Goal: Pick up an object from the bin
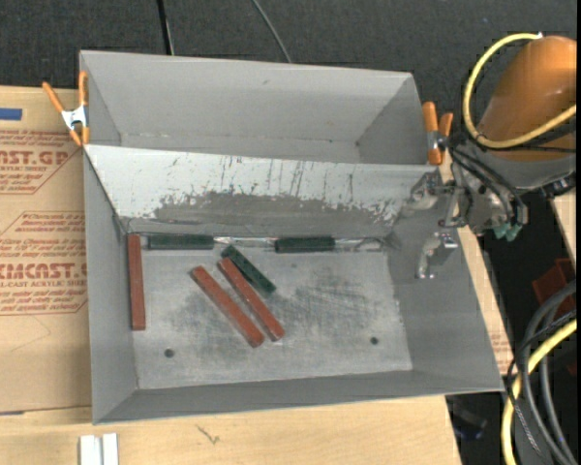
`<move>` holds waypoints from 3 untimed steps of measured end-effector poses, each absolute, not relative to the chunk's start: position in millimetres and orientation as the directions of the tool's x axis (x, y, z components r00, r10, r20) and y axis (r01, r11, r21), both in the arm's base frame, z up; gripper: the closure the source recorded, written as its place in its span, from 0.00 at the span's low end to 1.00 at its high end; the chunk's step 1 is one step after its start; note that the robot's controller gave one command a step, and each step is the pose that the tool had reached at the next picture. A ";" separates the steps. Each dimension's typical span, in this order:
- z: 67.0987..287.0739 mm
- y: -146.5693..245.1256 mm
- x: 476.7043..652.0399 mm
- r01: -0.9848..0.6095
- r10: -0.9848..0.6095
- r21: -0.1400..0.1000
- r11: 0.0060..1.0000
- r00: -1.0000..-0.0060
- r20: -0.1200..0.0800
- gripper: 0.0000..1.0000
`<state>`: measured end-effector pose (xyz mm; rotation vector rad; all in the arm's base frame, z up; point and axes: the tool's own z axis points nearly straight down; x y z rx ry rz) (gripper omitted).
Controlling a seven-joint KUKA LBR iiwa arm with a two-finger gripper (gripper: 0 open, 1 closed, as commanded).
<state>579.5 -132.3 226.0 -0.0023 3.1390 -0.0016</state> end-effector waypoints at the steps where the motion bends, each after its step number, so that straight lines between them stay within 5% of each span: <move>1: 226.0 -132.3 579.5 -0.002 -0.002 -0.001 1.000 -1.000 -0.003 0.00; 3: 115.3 -94.7 535.5 -0.040 -0.040 -0.001 0.999 -0.999 -0.005 0.00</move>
Offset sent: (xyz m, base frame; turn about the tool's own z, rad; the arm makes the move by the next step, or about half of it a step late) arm -0.0690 0.0468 -0.1560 -0.0789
